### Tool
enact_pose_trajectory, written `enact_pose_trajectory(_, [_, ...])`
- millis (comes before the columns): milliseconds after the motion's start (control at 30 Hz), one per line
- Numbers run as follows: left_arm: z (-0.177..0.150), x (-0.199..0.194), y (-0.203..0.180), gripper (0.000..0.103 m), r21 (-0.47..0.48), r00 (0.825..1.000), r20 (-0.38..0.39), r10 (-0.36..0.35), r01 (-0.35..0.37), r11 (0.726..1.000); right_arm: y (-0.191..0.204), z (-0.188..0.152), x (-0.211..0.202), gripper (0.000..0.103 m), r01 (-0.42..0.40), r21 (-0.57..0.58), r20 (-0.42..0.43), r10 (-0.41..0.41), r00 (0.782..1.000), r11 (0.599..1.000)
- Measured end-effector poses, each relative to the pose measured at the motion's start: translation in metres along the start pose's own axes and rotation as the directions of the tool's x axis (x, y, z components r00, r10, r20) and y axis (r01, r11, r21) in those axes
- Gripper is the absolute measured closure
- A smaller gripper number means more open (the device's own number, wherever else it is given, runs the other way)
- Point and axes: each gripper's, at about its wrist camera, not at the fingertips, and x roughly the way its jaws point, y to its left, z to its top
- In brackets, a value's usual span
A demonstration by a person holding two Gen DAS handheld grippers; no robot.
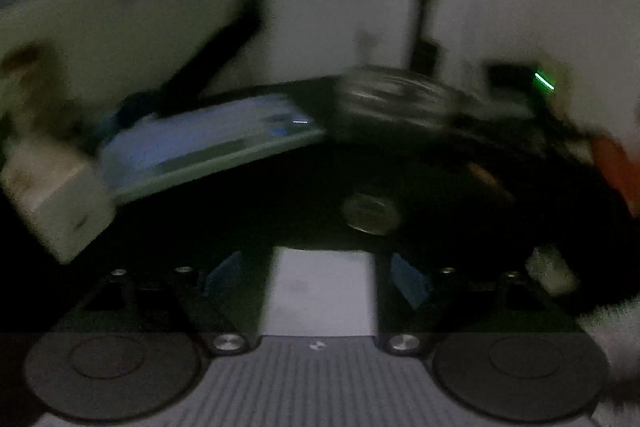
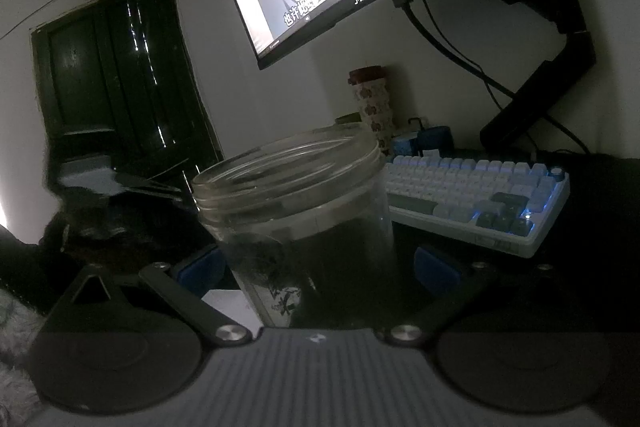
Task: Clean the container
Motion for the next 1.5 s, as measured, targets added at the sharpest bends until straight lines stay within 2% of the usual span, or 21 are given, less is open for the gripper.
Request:
enact_pose_trajectory(67, [-0.002,0.010,-0.031,0.018,0.139,0.999,-0.027,0.037,-0.033,0.990,-0.001,0.000,0.000,0.000,0.000,0.001,0.000,0.000,1.000,1.000])
enact_pose_trajectory(100, [-0.005,0.019,-0.044,0.018,0.201,0.996,-0.046,0.082,-0.071,0.977,0.000,0.000,0.000,0.000,0.001,0.001,0.001,-0.001,1.000,1.000])
enact_pose_trajectory(167, [-0.011,0.037,-0.054,0.022,0.257,0.985,-0.086,0.148,-0.122,0.959,0.000,0.000,0.000,0.000,0.000,0.001,0.000,0.000,1.000,1.000])
enact_pose_trajectory(333, [-0.010,0.070,-0.029,0.026,0.156,0.967,-0.222,0.129,-0.095,0.983,0.000,0.000,0.000,0.000,0.000,0.000,-0.001,0.000,1.000,1.000])
enact_pose_trajectory(400, [-0.015,0.072,-0.016,0.024,0.121,0.963,-0.233,0.133,-0.107,0.987,0.000,0.001,0.000,0.000,0.000,0.000,0.000,0.000,1.000,1.000])
enact_pose_trajectory(500, [-0.017,0.073,-0.001,0.019,0.046,0.967,-0.244,0.078,-0.069,0.997,0.000,0.000,0.000,0.000,0.001,-0.002,0.002,-0.001,1.000,1.000])
enact_pose_trajectory(567, [-0.021,0.073,0.006,0.021,0.005,0.973,-0.229,0.037,-0.037,0.999,0.000,0.000,0.000,0.000,0.001,-0.002,0.003,-0.001,1.000,1.000])
enact_pose_trajectory(600, [-0.022,0.072,0.009,0.028,-0.009,0.976,-0.216,0.027,-0.029,1.000,0.000,0.000,0.000,0.000,0.001,-0.001,0.004,-0.001,1.000,1.000])
enact_pose_trajectory(633, [-0.022,0.071,0.009,0.045,-0.010,0.980,-0.195,0.037,-0.039,0.999,-0.001,0.000,0.000,0.000,0.002,-0.001,0.005,-0.002,1.000,1.000])
enact_pose_trajectory(667, [-0.021,0.069,0.009,0.058,-0.027,0.984,-0.173,0.044,-0.049,0.998,-0.001,0.000,-0.001,0.000,0.002,0.002,0.005,-0.002,1.000,1.000])
enact_pose_trajectory(700, [-0.020,0.069,0.010,0.082,-0.041,0.986,-0.159,0.046,-0.053,0.998,-0.001,0.000,-0.001,0.000,0.002,0.001,0.005,-0.002,1.000,1.000])
enact_pose_trajectory(733, [-0.020,0.069,0.016,0.089,-0.072,0.988,-0.148,0.031,-0.042,0.997,-0.001,0.000,0.000,0.000,0.001,0.001,0.005,-0.001,1.000,1.000])
enact_pose_trajectory(867, [-0.024,0.070,0.038,0.096,-0.208,0.995,-0.089,-0.043,0.024,0.978,0.000,0.000,-0.002,0.000,0.005,-0.001,0.008,-0.005,1.000,1.000])
enact_pose_trajectory(933, [-0.027,0.070,0.048,0.096,-0.283,0.996,-0.044,-0.075,0.060,0.957,0.000,0.001,-0.002,0.000,0.008,-0.001,0.014,-0.008,1.000,1.000])
enact_pose_trajectory(1033, [-0.024,0.062,0.058,0.097,-0.359,0.985,0.104,-0.140,0.169,0.918,0.001,0.001,-0.004,0.000,0.010,-0.002,0.024,-0.010,1.000,1.000])
enact_pose_trajectory(1100, [-0.017,0.053,0.061,0.097,-0.376,0.964,0.207,-0.167,0.236,0.896,0.001,0.001,-0.005,0.000,0.007,-0.003,0.027,-0.007,1.000,1.000])
enact_pose_trajectory(1200, [-0.008,0.046,0.065,0.097,-0.407,0.912,0.334,-0.237,0.366,0.837,0.002,0.002,-0.008,0.000,0.006,-0.010,0.038,-0.006,0.999,1.000])
enact_pose_trajectory(1300, [-0.003,0.054,0.064,0.097,-0.434,0.882,0.384,-0.274,0.434,0.790,0.000,0.003,-0.009,0.000,0.006,-0.007,0.055,-0.006,0.998,1.000])
enact_pose_trajectory(1367, [-0.005,0.064,0.066,0.097,-0.474,0.857,0.404,-0.320,0.495,0.728,-0.001,0.004,-0.009,0.000,0.001,-0.003,0.057,-0.001,0.998,1.000])
enact_pose_trajectory(1433, [-0.007,0.075,0.066,0.097,-0.510,0.843,0.412,-0.345,0.528,0.679,-0.003,0.004,-0.008,0.000,-0.005,0.002,0.057,0.005,0.998,1.000])
enact_pose_trajectory(1500, [-0.008,0.085,0.064,0.097,-0.521,0.838,0.413,-0.357,0.539,0.661,-0.002,0.005,-0.006,0.002,-0.014,0.002,0.055,0.014,0.998,1.000])
